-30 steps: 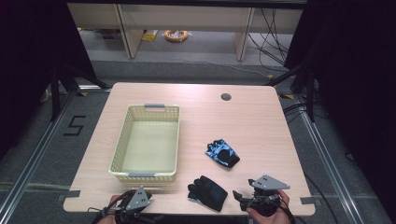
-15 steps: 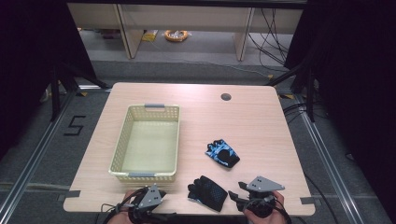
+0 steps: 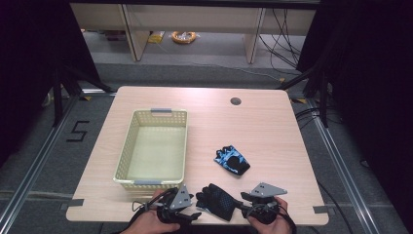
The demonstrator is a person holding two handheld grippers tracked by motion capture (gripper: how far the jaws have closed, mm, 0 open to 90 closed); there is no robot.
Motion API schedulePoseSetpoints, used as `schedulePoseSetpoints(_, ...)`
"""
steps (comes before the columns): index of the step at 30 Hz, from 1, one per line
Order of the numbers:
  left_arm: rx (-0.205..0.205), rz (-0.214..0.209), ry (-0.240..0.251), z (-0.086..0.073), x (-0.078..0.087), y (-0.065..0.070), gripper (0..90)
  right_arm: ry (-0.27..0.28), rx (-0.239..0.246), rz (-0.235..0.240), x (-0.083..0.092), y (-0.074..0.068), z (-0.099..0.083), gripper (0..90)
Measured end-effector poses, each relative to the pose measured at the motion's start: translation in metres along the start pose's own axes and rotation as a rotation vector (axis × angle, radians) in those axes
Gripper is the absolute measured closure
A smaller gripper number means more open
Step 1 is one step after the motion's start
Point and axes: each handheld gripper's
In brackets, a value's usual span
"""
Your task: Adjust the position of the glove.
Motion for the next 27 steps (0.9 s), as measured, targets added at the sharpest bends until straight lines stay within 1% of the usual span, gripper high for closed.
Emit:
schedulePoseSetpoints(1,-0.012,0.006,0.000,0.001,-0.002,-0.001,39.5,-0.001,0.007,0.003,-0.001,0.001,0.000,60.6)
schedulePoseSetpoints(2,-0.007,-0.001,-0.004,0.002,-0.004,-0.002,40.6,-0.003,0.004,-0.001,-0.001,0.001,0.001,60.6)
schedulePoseSetpoints(3,-0.014,-0.010,-0.008,0.003,-0.005,-0.002,42.7,-0.005,-0.001,0.004,-0.002,0.000,0.001,60.6)
schedulePoseSetpoints(4,-0.014,-0.008,-0.015,0.003,-0.006,-0.002,44.1,-0.003,0.003,0.002,-0.002,0.001,0.001,60.6)
schedulePoseSetpoints(5,-0.025,-0.016,-0.013,0.004,-0.008,-0.001,45.3,-0.005,0.001,0.002,-0.003,0.001,0.001,60.6)
schedulePoseSetpoints(6,-0.023,-0.023,-0.017,0.005,-0.008,0.000,47.1,-0.003,0.010,0.001,-0.003,0.001,0.001,60.6)
schedulePoseSetpoints(7,-0.027,-0.022,-0.016,0.006,-0.010,0.000,49.0,-0.007,0.010,0.009,-0.005,0.001,0.001,60.8)
schedulePoseSetpoints(8,-0.043,-0.034,-0.019,0.006,-0.010,0.000,52.8,-0.011,0.006,0.001,-0.007,0.001,0.001,60.9)
schedulePoseSetpoints(9,-0.028,-0.037,-0.016,0.007,-0.011,0.003,52.8,-0.011,0.006,0.001,-0.007,0.001,0.001,60.9)
schedulePoseSetpoints(10,-0.042,-0.032,-0.014,0.007,-0.012,0.004,53.7,-0.009,0.025,0.001,-0.009,0.002,0.001,61.1)
schedulePoseSetpoints(11,-0.055,-0.036,-0.024,0.008,-0.012,0.004,59.4,-0.026,0.007,0.000,-0.009,0.002,0.001,61.6)
schedulePoseSetpoints(12,-0.060,-0.040,-0.020,0.008,-0.013,0.004,59.4,-0.026,0.007,0.000,-0.009,0.002,0.001,61.6)
schedulePoseSetpoints(13,-0.073,-0.036,-0.025,0.009,-0.012,0.004,60.9,-0.030,0.002,0.002,-0.010,0.002,0.001,62.0)
schedulePoseSetpoints(14,-0.066,-0.027,-0.014,0.009,-0.013,0.005,63.2,-0.034,0.005,0.001,-0.010,0.002,0.002,62.4)
schedulePoseSetpoints(15,-0.075,-0.031,-0.016,0.009,-0.013,0.004,66.6,-0.043,0.002,-0.004,-0.012,0.003,0.002,63.2)
schedulePoseSetpoints(16,-0.084,-0.028,-0.026,0.009,-0.014,0.003,66.6,-0.043,0.002,-0.004,-0.012,0.003,0.002,63.2)
schedulePoseSetpoints(17,-0.082,-0.032,-0.026,0.008,-0.014,0.004,70.7,-0.067,0.006,-0.010,-0.015,0.004,0.001,64.3)
schedulePoseSetpoints(18,-0.089,-0.027,-0.028,0.008,-0.015,0.003,70.7,-0.067,0.006,-0.010,-0.015,0.004,0.001,64.3)
schedulePoseSetpoints(19,-0.086,-0.033,-0.020,0.008,-0.015,0.004,72.8,-0.056,0.004,-0.002,-0.018,0.006,0.001,64.7)
schedulePoseSetpoints(20,-0.096,-0.038,-0.031,0.008,-0.014,0.005,75.2,-0.075,0.004,0.000,-0.019,0.007,0.001,65.6)
schedulePoseSetpoints(21,-0.106,-0.027,-0.033,0.008,-0.015,0.005,76.1,-0.087,-0.036,0.014,-0.021,0.007,0.000,67.4)
schedulePoseSetpoints(22,-0.102,-0.026,-0.035,0.008,-0.015,0.007,77.1,-0.075,-0.023,0.025,-0.023,0.009,0.000,71.4)
schedulePoseSetpoints(23,-0.114,-0.033,-0.036,0.008,-0.015,0.006,78.3,-0.082,-0.042,0.043,-0.022,0.008,0.000,72.4)
schedulePoseSetpoints(24,-0.105,-0.027,-0.037,0.008,-0.015,0.006,79.4,-0.069,-0.035,0.048,-0.024,0.009,0.000,74.5)
schedulePoseSetpoints(25,-0.104,-0.032,-0.035,0.008,-0.015,0.005,80.9,-0.078,-0.031,0.050,-0.023,0.010,0.001,76.4)
schedulePoseSetpoints(26,-0.105,-0.027,-0.042,0.008,-0.015,0.005,82.0,-0.074,-0.030,0.049,-0.023,0.010,0.001,79.5)
schedulePoseSetpoints(27,-0.104,-0.027,-0.038,0.008,-0.015,0.006,83.0,-0.064,-0.025,0.048,-0.022,0.011,0.001,83.0)
Point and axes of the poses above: each handheld gripper's, and its own axes: x roughly backward along the jaws, z roughly out of its top, y roughly to its right, and after that the axes turned 13 degrees about -x, right-handed
